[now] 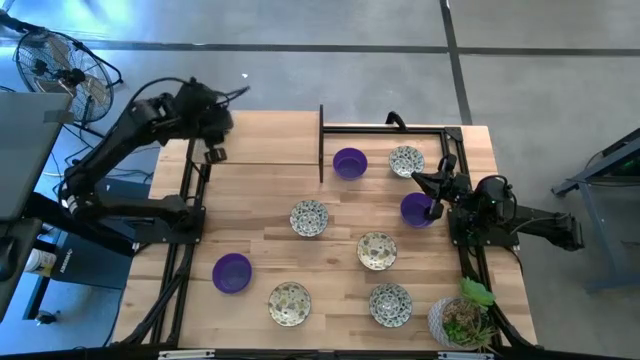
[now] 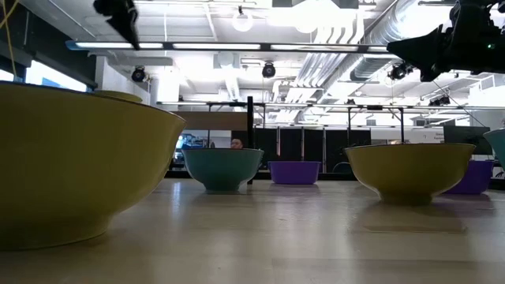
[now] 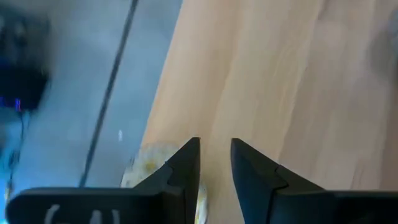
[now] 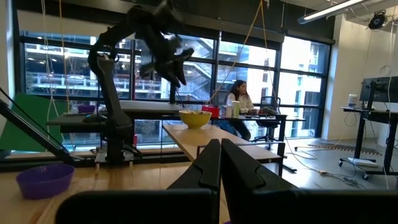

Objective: Pick & Place Mini bowls
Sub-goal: Put the bottom left blue bowl on the shelf

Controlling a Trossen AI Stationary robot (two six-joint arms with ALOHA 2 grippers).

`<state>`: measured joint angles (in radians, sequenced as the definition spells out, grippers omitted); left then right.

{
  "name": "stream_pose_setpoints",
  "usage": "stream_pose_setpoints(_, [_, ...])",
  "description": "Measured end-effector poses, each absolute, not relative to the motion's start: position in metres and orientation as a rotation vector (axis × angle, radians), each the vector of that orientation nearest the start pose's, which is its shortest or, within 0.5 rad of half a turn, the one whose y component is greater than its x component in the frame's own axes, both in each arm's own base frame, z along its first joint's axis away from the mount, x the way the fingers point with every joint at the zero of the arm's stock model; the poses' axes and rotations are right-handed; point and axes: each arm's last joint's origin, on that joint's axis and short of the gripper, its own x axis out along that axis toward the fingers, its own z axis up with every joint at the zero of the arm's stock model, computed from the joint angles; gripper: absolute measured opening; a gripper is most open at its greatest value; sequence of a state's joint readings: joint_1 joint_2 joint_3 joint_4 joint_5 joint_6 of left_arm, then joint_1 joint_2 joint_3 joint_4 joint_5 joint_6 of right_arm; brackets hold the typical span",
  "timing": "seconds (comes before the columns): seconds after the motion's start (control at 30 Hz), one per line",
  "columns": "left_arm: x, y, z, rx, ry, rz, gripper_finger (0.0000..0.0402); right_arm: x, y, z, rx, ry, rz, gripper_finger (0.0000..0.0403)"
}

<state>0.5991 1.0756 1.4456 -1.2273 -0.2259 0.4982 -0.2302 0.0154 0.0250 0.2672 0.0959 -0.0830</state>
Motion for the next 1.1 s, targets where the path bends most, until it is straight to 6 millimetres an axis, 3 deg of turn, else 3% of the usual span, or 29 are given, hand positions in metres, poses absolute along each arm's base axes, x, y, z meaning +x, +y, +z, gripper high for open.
stream_pose_setpoints(0.3, [0.181, 0.058, 0.41, 0.455, 0.832, 0.389, 0.0005, 0.09, -0.024, 0.196, -0.098, -0.264, -0.333, 0.0])
stream_pose_setpoints(0.73, [0.237, 0.019, 0.333, 0.543, 0.538, 0.106, 0.0002, 0.09, -0.024, 0.196, -0.096, -0.264, -0.332, 0.0])
stream_pose_setpoints(0.9, [0.244, 0.01, 0.309, 0.558, 0.424, 0.005, 0.0002, 0.09, -0.024, 0.196, -0.096, -0.265, -0.332, 0.0])
stream_pose_setpoints(1.1, [0.249, 0.01, 0.287, 0.51, 0.495, -0.033, 0.0002, 0.09, -0.024, 0.196, -0.096, -0.265, -0.332, 0.0])
